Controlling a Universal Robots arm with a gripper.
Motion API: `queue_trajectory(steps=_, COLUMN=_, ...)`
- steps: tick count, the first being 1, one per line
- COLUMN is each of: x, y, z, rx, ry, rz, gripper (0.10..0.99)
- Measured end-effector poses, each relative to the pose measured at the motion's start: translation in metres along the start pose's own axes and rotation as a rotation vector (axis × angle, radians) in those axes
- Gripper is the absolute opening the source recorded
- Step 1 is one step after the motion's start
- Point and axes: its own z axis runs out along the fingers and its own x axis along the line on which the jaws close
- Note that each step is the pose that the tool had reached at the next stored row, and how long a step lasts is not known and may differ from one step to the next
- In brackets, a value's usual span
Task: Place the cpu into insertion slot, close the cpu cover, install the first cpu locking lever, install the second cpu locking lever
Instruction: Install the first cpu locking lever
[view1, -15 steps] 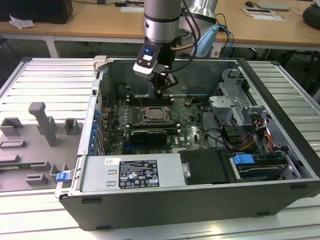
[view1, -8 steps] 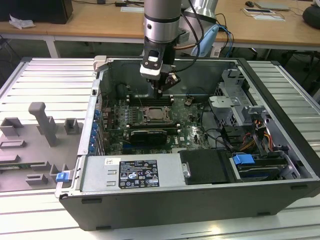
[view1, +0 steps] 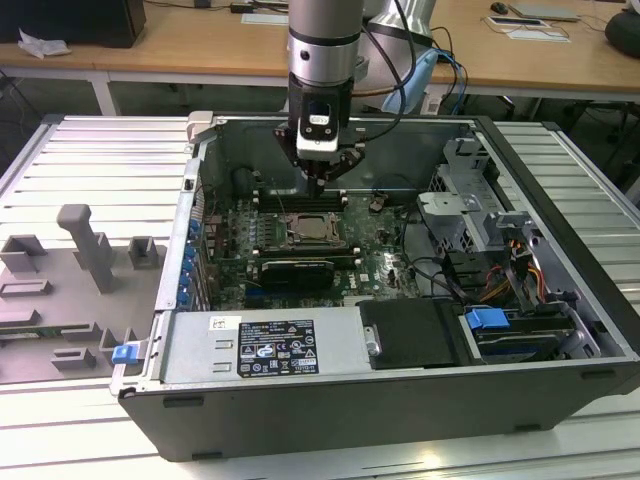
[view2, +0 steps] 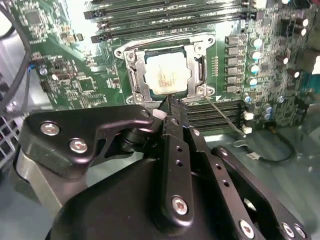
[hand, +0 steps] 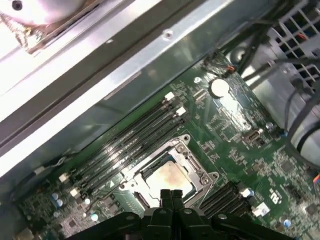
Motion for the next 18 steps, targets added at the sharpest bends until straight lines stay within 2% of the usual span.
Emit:
queue_trajectory(steps=4, x=0.0, y=0.0, z=0.0, rx=0.0, ry=0.0026, rz=-0.088, gripper=0.106)
queue_trajectory(steps=8, x=0.0, y=0.0, z=0.0, rx=-0.001, ry=0.0062, rz=-0.209, gripper=0.106)
queue_trajectory(steps=18, x=0.0, y=0.0, z=0.0001, rx=-0.001, ry=0.0119, rz=-0.401, gripper=0.106)
